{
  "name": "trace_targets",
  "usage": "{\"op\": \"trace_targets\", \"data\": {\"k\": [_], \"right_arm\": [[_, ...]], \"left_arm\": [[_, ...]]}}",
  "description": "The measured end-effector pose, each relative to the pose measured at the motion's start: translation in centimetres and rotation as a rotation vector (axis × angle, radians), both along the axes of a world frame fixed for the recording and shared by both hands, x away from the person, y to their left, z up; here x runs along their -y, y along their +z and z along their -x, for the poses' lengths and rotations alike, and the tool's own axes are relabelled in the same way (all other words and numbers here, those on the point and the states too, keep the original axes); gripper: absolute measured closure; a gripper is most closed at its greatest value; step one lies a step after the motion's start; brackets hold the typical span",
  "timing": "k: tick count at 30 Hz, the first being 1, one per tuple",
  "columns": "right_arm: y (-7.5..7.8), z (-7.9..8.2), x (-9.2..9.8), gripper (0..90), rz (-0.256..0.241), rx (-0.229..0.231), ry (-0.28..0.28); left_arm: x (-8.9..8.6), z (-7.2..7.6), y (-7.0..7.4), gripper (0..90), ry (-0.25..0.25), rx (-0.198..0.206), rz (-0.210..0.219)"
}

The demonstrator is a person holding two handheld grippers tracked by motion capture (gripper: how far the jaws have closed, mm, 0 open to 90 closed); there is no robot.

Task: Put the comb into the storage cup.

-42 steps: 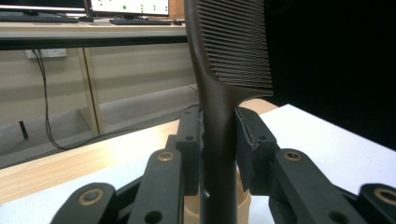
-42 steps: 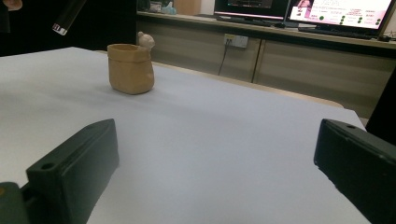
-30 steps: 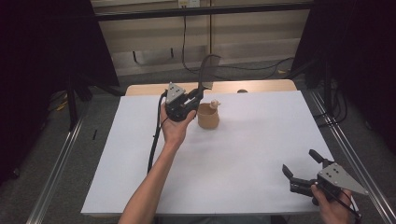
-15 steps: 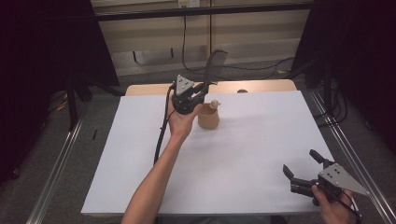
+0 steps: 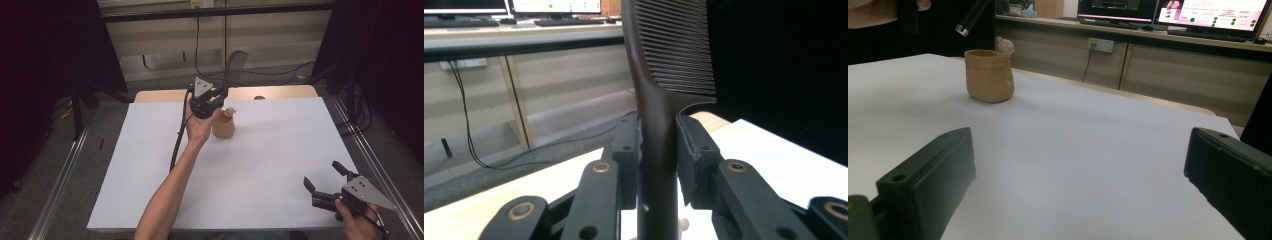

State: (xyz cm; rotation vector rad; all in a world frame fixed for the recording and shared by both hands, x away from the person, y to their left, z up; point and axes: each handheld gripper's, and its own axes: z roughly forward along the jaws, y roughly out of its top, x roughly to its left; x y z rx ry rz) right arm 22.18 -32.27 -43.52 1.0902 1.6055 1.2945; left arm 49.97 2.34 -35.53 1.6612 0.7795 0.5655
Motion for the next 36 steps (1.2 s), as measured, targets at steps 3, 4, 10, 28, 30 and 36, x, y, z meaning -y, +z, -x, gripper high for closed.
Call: {"op": "trace_targets", "data": {"k": [3,4,10,28,30,36], "right_arm": [[0.0,0.0,0.0,0.0,0.003,0.003,0.0],[0.0,0.0,0.1,0.0,0.003,0.005,0.002],[0.0,0.0,0.1,0.0,0.004,0.001,-0.002],[0.0,0.1,0.2,0.0,0.001,0.0,-0.004],[0.0,0.1,0.2,0.0,0.001,0.0,-0.005],[0.0,0.1,0.2,0.0,-0.001,0.002,-0.005]], "left_arm": [[0.1,-0.5,-0.6,72.7,0.008,-0.008,0.008],[0.2,-0.6,-0.7,72.8,0.01,-0.02,0.019],[0.6,-1.3,-1.1,72.8,0.019,-0.009,0.027],[0.2,-2.3,-3.7,72.8,0.046,-0.068,0.038],[0.1,-2.2,-3.9,72.7,0.048,-0.071,0.039],[0.1,-2.2,-4.8,72.7,0.051,-0.076,0.014]]}}
